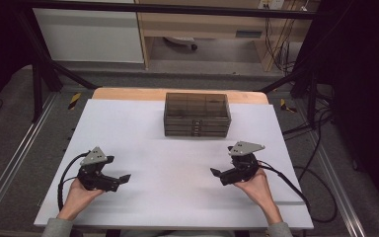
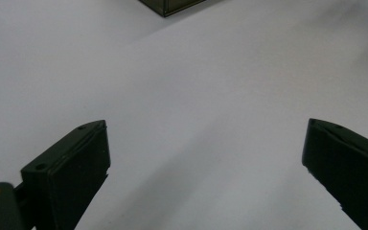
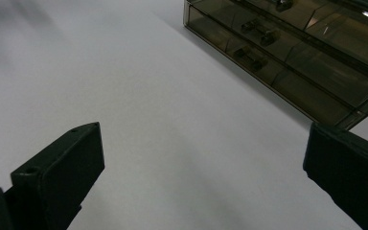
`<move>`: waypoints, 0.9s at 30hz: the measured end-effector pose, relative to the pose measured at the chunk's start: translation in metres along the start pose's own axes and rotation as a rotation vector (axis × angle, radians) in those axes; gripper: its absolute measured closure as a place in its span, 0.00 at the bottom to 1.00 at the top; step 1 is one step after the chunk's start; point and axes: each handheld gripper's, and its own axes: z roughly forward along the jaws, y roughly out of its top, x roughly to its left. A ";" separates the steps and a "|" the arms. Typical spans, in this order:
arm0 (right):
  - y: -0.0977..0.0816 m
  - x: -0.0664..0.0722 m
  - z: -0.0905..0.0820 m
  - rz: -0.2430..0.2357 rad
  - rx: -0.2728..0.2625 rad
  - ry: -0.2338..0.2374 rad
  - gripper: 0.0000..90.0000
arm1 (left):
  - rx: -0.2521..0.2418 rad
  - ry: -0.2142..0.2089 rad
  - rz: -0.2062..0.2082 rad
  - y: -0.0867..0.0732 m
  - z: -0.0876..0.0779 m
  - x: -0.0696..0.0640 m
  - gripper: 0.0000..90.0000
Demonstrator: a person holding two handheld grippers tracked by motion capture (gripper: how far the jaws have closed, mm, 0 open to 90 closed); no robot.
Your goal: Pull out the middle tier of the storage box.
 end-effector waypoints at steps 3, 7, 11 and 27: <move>0.002 0.000 0.001 -0.009 0.002 -0.004 0.01 | -0.001 0.002 -0.001 0.000 0.000 0.000 0.03; 0.006 0.001 0.003 -0.022 0.004 -0.007 0.01 | 0.002 0.000 0.002 0.000 0.000 0.000 0.03; 0.010 0.003 0.006 -0.044 0.015 -0.012 0.02 | 0.003 0.001 0.003 0.000 0.000 0.000 0.03; 0.025 0.009 0.021 -0.123 0.060 -0.034 0.02 | 0.006 0.002 0.004 0.000 0.000 0.000 0.03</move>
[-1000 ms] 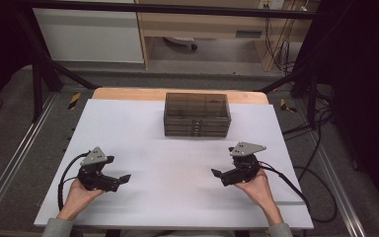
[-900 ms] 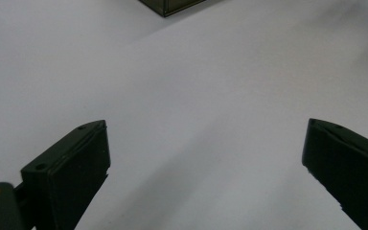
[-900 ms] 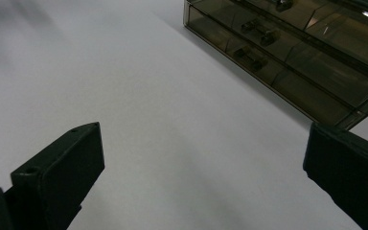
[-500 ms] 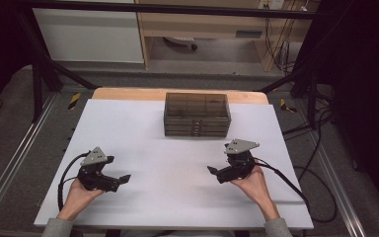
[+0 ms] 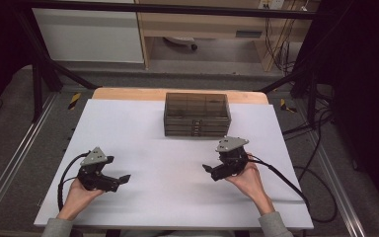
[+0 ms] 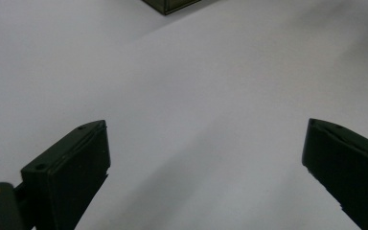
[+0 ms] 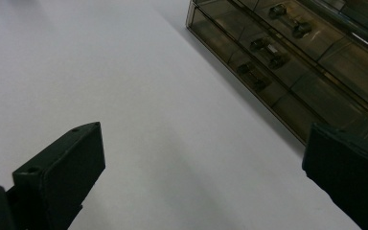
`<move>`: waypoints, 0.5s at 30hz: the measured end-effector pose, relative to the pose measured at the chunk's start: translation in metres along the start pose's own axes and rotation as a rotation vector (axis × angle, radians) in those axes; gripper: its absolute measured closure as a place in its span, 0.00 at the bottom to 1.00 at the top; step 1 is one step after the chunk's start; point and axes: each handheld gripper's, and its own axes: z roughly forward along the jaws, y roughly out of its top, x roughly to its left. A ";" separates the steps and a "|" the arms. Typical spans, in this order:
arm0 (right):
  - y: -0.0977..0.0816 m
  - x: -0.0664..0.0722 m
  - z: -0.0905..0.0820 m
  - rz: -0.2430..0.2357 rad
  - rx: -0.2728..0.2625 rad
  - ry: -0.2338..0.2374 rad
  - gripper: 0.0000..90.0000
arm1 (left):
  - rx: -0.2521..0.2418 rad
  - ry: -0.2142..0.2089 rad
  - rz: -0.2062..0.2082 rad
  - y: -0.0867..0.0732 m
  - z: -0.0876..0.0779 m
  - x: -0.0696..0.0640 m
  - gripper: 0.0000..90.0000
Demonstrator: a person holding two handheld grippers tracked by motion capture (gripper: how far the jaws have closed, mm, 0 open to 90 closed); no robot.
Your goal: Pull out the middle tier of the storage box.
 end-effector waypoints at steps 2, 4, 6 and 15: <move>0.002 0.000 0.001 -0.005 0.001 0.000 0.02 | 0.001 0.000 0.000 0.000 0.000 0.000 0.03; 0.003 -0.001 0.001 -0.015 0.012 -0.007 0.02 | 0.000 0.000 0.000 0.000 0.000 0.000 0.03; 0.004 -0.001 0.001 -0.028 0.028 -0.012 0.02 | 0.001 -0.001 -0.001 0.000 0.000 0.000 0.03; 0.011 0.003 0.008 -0.119 0.087 -0.046 0.02 | 0.005 0.000 0.000 0.000 0.001 0.000 0.03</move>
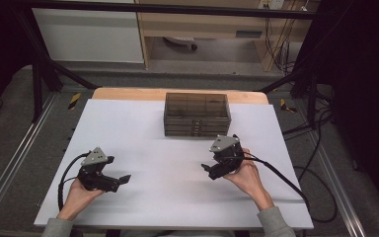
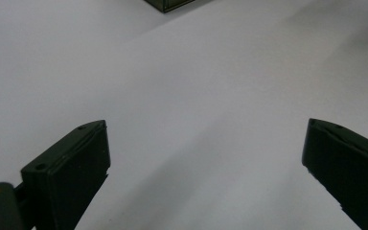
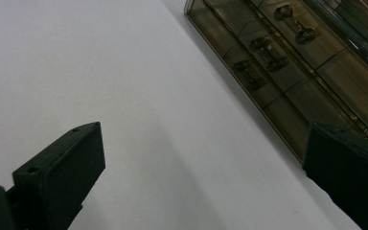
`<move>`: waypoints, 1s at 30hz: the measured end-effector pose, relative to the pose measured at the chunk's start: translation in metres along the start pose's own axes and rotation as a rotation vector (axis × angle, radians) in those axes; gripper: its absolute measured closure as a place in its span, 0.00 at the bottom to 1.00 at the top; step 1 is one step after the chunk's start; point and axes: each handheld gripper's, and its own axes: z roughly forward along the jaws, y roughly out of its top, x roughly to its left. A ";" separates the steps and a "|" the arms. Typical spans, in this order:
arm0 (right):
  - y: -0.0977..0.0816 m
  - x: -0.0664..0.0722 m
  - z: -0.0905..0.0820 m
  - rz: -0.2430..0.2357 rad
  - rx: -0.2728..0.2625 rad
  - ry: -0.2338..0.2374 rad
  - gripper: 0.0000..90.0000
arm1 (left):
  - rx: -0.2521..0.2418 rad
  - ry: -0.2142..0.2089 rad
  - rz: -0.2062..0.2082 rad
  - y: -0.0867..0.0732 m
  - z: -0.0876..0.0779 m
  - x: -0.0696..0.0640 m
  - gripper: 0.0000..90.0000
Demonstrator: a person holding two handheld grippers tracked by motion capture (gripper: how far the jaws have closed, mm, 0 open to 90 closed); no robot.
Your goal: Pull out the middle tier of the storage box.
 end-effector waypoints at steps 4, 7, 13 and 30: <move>0.004 0.001 0.002 -0.034 0.022 -0.010 0.02 | 0.000 0.000 0.001 0.000 0.000 0.000 0.03; 0.007 0.002 0.003 -0.066 0.032 -0.015 0.02 | 0.000 0.000 0.001 0.000 0.000 0.000 0.03; 0.010 0.003 0.006 -0.125 0.076 -0.033 0.02 | 0.001 0.000 0.001 0.000 0.000 0.000 0.03; 0.023 0.004 0.015 -0.261 0.147 -0.078 0.02 | 0.002 0.000 0.002 0.000 0.000 0.000 0.03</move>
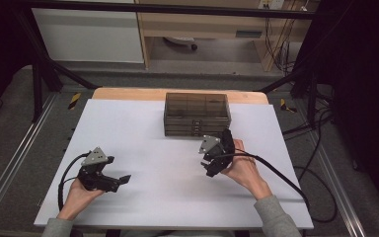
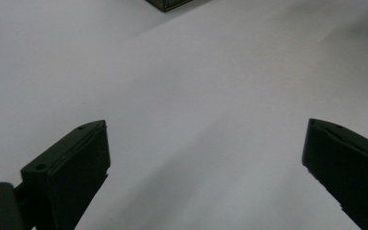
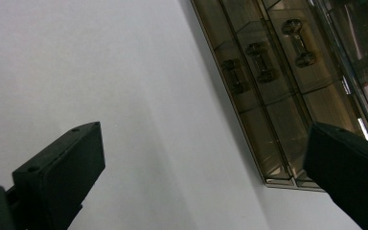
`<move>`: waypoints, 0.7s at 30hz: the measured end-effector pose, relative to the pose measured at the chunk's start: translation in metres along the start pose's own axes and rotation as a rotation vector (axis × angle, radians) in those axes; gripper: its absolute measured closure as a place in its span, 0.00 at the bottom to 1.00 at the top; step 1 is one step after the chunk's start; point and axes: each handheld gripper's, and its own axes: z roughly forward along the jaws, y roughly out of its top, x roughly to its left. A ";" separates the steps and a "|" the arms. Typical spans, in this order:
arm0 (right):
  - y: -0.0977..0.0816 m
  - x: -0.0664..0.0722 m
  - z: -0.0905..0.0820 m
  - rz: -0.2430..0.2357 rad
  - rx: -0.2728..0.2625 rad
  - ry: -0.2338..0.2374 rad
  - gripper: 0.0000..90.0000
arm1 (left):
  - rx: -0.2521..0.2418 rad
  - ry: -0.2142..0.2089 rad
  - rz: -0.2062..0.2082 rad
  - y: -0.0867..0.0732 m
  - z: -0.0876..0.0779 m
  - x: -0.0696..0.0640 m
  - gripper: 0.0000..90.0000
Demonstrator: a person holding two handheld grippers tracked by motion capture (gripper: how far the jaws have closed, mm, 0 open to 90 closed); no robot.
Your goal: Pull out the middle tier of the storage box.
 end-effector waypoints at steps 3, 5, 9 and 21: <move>0.000 0.000 0.003 -0.016 0.010 -0.003 0.02 | 0.001 0.000 0.000 0.000 0.000 0.000 0.03; 0.000 0.000 0.005 -0.027 0.021 -0.009 0.02 | 0.003 -0.001 0.000 0.000 0.001 0.000 0.03; 0.000 0.000 0.009 -0.044 0.035 -0.020 0.02 | 0.003 -0.001 0.000 0.000 0.000 0.000 0.03; 0.005 0.000 0.017 -0.103 0.060 -0.047 0.02 | 0.004 -0.001 0.000 0.000 0.001 0.000 0.03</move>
